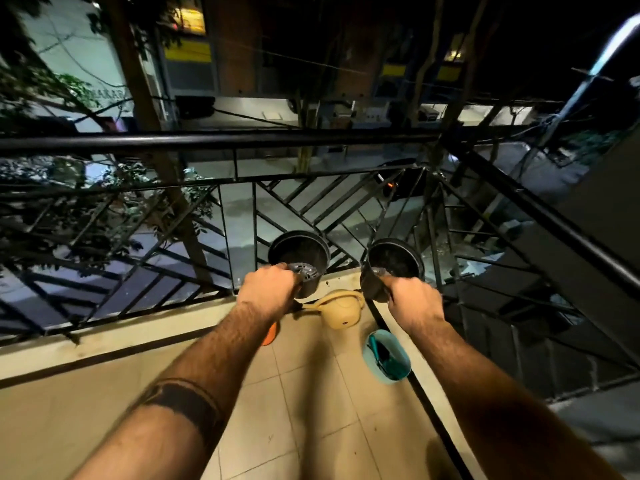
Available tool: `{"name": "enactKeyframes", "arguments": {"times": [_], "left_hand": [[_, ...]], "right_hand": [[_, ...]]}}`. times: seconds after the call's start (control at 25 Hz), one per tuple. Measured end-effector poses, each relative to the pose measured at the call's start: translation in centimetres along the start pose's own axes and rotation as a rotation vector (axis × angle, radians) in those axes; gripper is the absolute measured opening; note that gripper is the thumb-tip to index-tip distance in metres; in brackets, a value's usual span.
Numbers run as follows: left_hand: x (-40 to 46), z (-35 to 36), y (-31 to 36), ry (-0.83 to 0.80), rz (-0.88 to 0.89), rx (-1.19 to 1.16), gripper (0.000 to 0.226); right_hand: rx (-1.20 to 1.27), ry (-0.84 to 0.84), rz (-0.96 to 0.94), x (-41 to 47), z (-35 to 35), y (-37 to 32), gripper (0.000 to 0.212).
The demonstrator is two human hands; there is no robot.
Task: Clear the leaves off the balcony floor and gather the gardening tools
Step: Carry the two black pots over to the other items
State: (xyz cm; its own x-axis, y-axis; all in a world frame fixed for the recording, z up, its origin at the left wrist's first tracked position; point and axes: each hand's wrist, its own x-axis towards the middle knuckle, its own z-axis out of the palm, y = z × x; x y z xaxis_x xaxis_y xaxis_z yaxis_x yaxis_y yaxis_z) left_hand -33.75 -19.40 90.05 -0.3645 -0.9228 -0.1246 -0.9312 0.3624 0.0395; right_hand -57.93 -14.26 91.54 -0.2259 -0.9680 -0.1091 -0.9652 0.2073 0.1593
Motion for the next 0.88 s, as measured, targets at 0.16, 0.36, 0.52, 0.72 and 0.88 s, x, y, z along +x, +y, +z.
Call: {"name": "enactKeyframes", "arguments": {"times": [0.16,0.36,0.52,0.72,0.88], "left_hand": [[1.2,0.6,1.7,-0.011,-0.052,-0.037,0.037],[3.3,1.8,6.5,-0.019,-0.156,-0.007,0.042],[5.5,5.4,9.1,0.011,-0.243,-0.025,0.037],[8.7,15.0,9.5,-0.010,-0.312,-0.096,0.035],[12.2,24.9,7.3,0.003,-0.246,-0.005,0.037]], "right_hand": [[0.003,0.007,-0.069,1.9,1.0,0.9,0.039],[0.029,-0.006,-0.238,6.4,2.6,3.2,0.038],[0.023,0.006,-0.378,9.4,5.5,4.3,0.046],[-0.007,0.000,-0.416,12.9,14.1,3.0,0.038],[-0.015,-0.004,-0.383,16.7,24.6,0.5,0.038]]}}
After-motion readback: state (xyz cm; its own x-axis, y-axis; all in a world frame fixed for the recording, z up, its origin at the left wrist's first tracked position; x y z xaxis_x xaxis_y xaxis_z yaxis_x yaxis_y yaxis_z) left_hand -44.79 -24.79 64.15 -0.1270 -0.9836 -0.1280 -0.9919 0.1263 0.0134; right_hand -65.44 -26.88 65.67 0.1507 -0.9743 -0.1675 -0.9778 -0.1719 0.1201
